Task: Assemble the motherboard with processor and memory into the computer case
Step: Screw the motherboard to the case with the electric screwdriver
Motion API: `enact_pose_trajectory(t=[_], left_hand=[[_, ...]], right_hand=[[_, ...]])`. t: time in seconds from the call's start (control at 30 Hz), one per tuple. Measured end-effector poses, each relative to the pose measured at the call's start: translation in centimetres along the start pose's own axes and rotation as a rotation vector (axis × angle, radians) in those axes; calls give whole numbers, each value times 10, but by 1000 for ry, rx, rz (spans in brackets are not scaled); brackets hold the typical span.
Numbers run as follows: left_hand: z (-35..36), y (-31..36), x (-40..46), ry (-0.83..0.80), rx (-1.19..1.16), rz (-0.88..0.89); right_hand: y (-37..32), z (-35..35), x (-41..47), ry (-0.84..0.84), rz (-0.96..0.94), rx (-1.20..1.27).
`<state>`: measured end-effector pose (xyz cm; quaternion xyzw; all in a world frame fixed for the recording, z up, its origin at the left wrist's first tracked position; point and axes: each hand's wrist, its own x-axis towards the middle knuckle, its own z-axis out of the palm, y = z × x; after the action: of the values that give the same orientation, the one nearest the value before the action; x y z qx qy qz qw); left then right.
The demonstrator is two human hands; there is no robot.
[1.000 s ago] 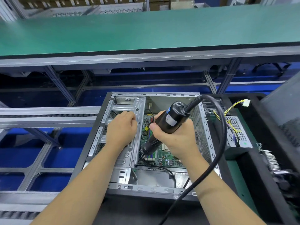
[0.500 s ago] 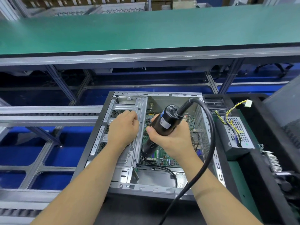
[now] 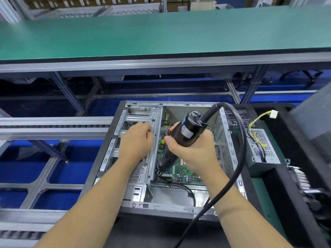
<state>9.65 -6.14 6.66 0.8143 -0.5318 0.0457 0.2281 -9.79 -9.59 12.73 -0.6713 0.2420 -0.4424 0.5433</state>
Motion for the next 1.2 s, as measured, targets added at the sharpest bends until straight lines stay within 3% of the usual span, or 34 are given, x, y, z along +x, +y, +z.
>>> enact_pose_trajectory(t=[0.27, 0.4, 0.53, 0.67, 0.77, 0.93, 1.2], left_hand=[[-3, 3, -2, -23, 0, 38], [-3, 32, -2, -44, -209, 113], [7, 73, -4, -191, -323, 272], [17, 77, -5, -278, -357, 98], [14, 79, 0, -338, -347, 115], [6, 68, -2, -323, -190, 298], [8, 61, -8, -106, -201, 188]], right_hand=[[-17, -14, 5, 63, -59, -53], [-31, -34, 15, 181, -98, -113], [-45, -62, 26, 280, -119, -138], [-57, -86, 30, 373, -122, -120], [-59, -91, 29, 406, -105, -107], [-47, -69, 19, 302, -39, -88], [-5, -25, 0, 128, 99, -143]])
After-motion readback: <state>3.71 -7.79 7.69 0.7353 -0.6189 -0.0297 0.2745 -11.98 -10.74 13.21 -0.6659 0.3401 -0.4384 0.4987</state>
